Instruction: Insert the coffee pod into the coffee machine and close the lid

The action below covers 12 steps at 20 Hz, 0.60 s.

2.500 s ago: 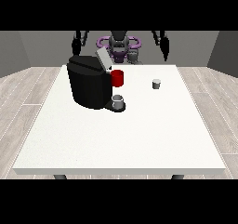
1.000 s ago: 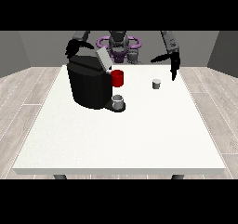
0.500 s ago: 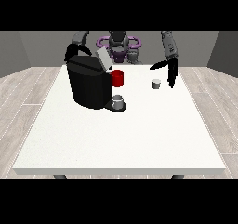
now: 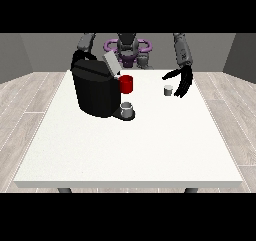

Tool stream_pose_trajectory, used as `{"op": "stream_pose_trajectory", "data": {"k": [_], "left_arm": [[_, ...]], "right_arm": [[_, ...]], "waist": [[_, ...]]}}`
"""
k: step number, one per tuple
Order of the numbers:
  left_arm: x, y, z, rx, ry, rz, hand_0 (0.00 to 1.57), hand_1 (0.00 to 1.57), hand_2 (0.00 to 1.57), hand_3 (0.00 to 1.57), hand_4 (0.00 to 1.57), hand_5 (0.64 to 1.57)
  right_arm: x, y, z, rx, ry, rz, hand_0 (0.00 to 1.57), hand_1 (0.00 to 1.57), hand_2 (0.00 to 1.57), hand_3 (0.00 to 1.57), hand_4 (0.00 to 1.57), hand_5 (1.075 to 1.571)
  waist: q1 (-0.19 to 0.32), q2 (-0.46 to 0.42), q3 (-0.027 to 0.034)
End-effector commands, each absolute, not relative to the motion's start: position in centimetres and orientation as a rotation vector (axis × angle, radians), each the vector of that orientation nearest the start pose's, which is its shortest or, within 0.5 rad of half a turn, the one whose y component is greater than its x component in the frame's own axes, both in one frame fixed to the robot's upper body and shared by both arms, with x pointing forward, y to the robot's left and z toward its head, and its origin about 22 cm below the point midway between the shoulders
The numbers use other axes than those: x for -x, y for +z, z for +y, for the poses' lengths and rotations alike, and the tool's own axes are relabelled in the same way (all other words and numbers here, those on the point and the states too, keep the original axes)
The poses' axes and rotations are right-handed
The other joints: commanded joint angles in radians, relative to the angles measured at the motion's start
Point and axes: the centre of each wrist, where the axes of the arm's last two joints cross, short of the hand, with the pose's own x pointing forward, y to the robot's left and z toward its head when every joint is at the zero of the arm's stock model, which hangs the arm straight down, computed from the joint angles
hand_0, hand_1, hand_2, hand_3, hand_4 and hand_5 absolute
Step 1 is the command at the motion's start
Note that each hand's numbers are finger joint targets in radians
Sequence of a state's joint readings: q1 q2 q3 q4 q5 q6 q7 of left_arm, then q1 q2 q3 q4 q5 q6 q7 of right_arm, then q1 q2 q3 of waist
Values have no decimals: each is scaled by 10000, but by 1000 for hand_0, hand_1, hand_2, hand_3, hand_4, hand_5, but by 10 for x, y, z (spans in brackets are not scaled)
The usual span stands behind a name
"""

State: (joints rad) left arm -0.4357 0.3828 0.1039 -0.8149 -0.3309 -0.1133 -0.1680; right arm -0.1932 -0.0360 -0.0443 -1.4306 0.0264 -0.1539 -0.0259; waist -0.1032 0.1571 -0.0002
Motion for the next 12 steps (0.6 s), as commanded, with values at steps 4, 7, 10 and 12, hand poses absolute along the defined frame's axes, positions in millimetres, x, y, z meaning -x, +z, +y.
{"op": "stream_pose_trajectory", "data": {"k": [4, 7, 10, 12], "left_arm": [[-338, -14, 360, -4990, -6623, -12516, 600, 600, 715, 469, 0, 1571], [-339, -24, 344, -5521, -7174, -12353, 547, 547, 697, 454, 0, 1571], [-339, -28, 347, -6196, -7229, -13181, 673, 673, 809, 551, 0, 1571], [-353, -20, 319, -6270, -7351, -13265, 719, 719, 851, 619, 151, 1571]], "right_arm": [[-288, 8, -219, 1358, -502, -16458, 0, 0, 0, 0, 386, 1571], [-289, 15, -218, 1151, -259, -16033, 0, 0, 0, 0, 465, 1571], [-289, 9, -224, 1010, -400, -16375, 0, 0, 0, 0, 476, 1571], [-300, 10, -232, 1605, -570, -16231, 0, 0, 0, 0, 520, 1571]], "waist": [[-223, 162, 0], [-340, -226, -1], [-365, 286, -2], [-88, 47, 2]]}}
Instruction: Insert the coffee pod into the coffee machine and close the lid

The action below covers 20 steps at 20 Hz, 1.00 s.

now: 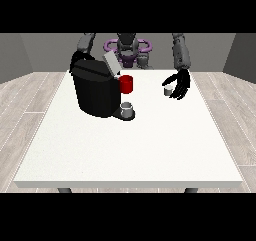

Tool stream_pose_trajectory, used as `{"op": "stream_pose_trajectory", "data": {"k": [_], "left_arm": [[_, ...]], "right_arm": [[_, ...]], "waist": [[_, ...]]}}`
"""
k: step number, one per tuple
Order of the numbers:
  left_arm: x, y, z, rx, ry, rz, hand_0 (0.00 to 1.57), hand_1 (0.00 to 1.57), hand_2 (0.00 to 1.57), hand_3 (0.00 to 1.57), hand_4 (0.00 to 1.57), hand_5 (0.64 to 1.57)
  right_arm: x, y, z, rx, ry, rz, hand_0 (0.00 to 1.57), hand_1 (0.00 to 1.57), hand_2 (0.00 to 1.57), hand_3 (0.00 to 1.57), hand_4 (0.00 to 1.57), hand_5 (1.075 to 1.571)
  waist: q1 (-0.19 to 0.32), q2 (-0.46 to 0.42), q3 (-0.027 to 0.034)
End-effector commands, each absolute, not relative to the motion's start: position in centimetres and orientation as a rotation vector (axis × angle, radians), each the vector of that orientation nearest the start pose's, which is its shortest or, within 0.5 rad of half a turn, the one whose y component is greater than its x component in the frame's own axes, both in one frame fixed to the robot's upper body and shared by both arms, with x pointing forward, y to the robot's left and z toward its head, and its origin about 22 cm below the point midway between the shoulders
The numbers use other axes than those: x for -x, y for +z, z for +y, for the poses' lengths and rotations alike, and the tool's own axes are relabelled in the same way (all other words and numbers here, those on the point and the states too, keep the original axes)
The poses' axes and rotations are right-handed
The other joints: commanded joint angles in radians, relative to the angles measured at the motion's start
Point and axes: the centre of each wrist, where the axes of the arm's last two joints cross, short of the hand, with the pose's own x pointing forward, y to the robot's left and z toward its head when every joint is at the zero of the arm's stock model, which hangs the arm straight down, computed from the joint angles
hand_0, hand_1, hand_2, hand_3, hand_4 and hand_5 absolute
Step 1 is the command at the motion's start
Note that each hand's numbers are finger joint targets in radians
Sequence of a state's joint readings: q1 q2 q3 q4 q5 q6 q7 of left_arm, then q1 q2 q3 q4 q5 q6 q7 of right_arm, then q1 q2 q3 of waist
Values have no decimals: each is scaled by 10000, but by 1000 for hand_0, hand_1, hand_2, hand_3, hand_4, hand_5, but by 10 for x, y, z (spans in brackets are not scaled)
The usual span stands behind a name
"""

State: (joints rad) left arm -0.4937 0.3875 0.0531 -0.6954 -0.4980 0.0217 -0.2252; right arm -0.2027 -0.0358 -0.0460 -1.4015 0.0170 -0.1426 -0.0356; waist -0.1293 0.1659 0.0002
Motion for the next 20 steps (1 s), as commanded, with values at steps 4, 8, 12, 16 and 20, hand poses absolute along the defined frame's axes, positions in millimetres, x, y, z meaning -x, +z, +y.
{"op": "stream_pose_trajectory", "data": {"k": [4, 8, 12, 16, 20], "left_arm": [[-341, -40, 336, -6530, -7246, -13421, 837, 837, 974, 737, 391, 1571], [-346, -26, 351, -7231, -7758, -13740, 971, 971, 1086, 863, 323, 1571], [-344, -31, 355, -7748, -8136, -12983, 970, 970, 1054, 793, 319, 1571], [-358, -21, 339, -7328, -8672, -13119, 1225, 1225, 1358, 1305, 473, 1571], [-384, 20, 327, -6210, -9429, -14262, 1468, 1468, 1468, 1414, 607, 1571]], "right_arm": [[-297, 19, -221, 1400, -493, -16239, 0, 0, 0, 0, 524, 1571], [-289, -1, -223, 1033, -1035, -16602, 0, 0, 0, 0, 492, 1571], [-286, 1, -223, 621, -756, -16859, 0, 0, 0, 0, 515, 1571], [-295, 3, -226, 1127, -1173, -15975, 0, 0, 0, 0, 429, 1571], [-303, -3, -231, 1269, -955, -15790, 0, 0, 0, 0, 430, 1571]], "waist": [[33, 6, -6], [-39, 238, -4], [-375, 392, -5], [17, -198, -4], [276, -290, 2]]}}
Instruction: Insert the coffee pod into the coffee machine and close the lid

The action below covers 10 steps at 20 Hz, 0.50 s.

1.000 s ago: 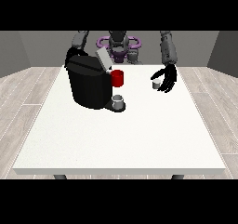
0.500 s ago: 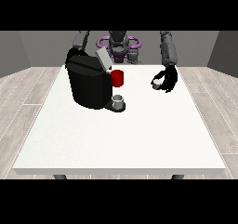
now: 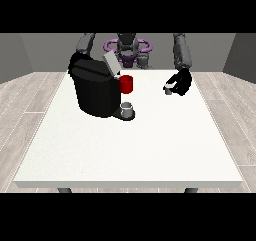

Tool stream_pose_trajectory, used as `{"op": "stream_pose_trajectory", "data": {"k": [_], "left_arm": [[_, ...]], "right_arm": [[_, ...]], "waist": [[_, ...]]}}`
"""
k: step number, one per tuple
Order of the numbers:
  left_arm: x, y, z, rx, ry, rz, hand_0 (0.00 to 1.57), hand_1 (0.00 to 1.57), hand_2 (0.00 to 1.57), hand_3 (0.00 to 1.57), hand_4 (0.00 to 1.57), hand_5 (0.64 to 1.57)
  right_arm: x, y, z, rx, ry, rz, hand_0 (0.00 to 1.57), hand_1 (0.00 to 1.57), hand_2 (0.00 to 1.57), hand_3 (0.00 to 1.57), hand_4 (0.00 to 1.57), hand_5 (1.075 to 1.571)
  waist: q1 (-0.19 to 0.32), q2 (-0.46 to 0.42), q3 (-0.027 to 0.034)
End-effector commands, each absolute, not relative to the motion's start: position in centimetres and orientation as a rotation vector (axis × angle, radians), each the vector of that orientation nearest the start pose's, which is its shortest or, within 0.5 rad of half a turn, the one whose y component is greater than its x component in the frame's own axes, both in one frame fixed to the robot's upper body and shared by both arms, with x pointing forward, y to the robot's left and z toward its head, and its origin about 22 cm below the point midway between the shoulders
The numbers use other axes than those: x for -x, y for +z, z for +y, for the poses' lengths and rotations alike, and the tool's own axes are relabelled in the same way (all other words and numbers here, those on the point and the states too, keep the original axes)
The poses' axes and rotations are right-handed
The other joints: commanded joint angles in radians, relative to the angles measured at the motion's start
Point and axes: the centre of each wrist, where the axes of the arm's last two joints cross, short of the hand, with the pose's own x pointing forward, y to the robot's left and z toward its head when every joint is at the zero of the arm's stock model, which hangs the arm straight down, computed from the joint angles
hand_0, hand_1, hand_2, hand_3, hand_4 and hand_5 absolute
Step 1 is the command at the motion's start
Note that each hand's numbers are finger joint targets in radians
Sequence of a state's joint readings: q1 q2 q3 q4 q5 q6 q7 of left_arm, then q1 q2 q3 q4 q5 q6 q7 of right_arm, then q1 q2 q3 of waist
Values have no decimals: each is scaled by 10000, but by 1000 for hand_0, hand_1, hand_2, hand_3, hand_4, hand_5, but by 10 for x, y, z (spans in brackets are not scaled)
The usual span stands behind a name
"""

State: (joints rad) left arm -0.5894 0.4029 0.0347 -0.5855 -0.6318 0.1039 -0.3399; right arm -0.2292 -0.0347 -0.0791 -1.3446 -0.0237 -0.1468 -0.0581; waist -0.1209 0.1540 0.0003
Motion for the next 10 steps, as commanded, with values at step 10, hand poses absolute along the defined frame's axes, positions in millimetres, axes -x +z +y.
{"op": "stream_pose_trajectory", "data": {"k": [10], "left_arm": [[-410, 70, 293, -5656, -10115, -15441, 1256, 1256, 1331, 1292, 545, 1571]], "right_arm": [[-299, -29, -243, 1327, -1339, -15589, 0, 0, 0, 0, 468, 1571]], "waist": [[368, -629, 2]]}}
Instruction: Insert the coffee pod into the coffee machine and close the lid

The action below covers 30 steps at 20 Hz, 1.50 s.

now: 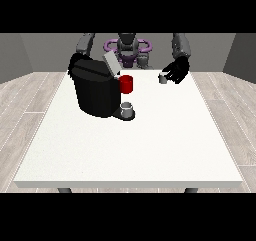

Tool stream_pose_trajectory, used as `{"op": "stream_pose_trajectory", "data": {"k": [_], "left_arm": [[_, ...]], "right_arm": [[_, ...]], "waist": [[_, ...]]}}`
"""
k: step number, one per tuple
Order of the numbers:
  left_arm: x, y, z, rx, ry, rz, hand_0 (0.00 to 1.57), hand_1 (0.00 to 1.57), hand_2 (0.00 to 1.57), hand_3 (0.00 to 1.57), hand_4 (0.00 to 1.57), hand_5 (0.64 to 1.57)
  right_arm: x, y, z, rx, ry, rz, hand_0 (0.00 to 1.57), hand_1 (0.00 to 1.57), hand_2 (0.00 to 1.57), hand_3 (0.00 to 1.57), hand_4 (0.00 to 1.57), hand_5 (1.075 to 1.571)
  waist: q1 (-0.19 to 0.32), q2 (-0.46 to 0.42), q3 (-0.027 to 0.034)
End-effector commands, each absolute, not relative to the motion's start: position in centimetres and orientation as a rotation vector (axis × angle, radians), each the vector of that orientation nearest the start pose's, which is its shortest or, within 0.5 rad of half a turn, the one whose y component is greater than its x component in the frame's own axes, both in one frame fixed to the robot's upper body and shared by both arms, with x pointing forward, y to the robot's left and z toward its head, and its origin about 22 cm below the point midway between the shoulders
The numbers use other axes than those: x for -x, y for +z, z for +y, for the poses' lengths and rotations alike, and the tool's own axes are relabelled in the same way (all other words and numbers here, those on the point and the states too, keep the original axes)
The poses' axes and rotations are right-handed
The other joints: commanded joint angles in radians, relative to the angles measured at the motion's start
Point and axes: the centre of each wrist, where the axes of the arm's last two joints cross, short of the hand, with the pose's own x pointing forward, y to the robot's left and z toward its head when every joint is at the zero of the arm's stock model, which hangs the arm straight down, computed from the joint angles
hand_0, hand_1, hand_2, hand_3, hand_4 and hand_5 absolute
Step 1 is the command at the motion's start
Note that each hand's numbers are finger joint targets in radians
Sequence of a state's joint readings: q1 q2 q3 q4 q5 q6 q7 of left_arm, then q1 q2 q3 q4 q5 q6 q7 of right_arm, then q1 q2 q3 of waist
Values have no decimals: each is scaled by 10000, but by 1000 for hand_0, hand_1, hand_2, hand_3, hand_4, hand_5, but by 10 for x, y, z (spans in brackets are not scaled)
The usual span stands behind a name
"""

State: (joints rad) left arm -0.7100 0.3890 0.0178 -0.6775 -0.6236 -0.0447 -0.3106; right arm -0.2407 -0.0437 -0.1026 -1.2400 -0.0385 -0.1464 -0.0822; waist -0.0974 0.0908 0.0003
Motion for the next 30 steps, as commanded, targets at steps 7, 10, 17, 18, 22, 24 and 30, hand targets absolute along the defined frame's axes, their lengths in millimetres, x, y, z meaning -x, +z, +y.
{"op": "stream_pose_trajectory", "data": {"k": [7, 10, 17, 18, 22, 24, 30], "left_arm": [[-433, 122, 288, -6657, -9033, -16035, 1252, 1252, 1329, 1292, 573, 1571], [-441, 152, 286, -6184, -9144, -15970, 1272, 1272, 1342, 1293, 548, 1571], [-451, 189, 279, -6401, -8341, -16181, 1272, 1272, 1307, 1244, 512, 1571], [-449, 201, 299, -6780, -8211, -16638, 1211, 1211, 1253, 1199, 507, 1571], [-452, 228, 302, -7153, -7969, -16698, 1282, 1282, 1332, 1269, 479, 1571], [-456, 246, 282, -7401, -7997, -17159, 1264, 1264, 1319, 1251, 516, 1571], [-456, 221, 276, -7163, -8443, -16871, 1262, 1262, 1297, 1237, 494, 1571]], "right_arm": [[-305, -9, -214, 327, -327, -16273, 0, 0, 0, 0, 497, 1571], [-304, -14, -223, 409, -319, -15953, 0, 0, 0, 0, 476, 1571], [-315, 18, -204, -87, -187, -16381, 0, 0, 0, 0, 526, 1571], [-313, 26, -185, 154, -231, -16726, 0, 0, 0, 0, 494, 1571], [-319, 42, -205, 4, 213, -16771, 0, 0, 0, 0, 506, 1571], [-327, 45, -200, 261, 192, -17422, 0, 0, 0, 0, 509, 1571], [-320, 41, -208, 566, -151, -17283, 0, 0, 0, 0, 520, 1571]], "waist": [[-962, 582, -1], [-944, 365, 1], [-1577, 418, -3], [-1550, 752, -6], [-2121, 927, -4], [-2181, 1566, -1], [-1872, 1242, -1]]}}
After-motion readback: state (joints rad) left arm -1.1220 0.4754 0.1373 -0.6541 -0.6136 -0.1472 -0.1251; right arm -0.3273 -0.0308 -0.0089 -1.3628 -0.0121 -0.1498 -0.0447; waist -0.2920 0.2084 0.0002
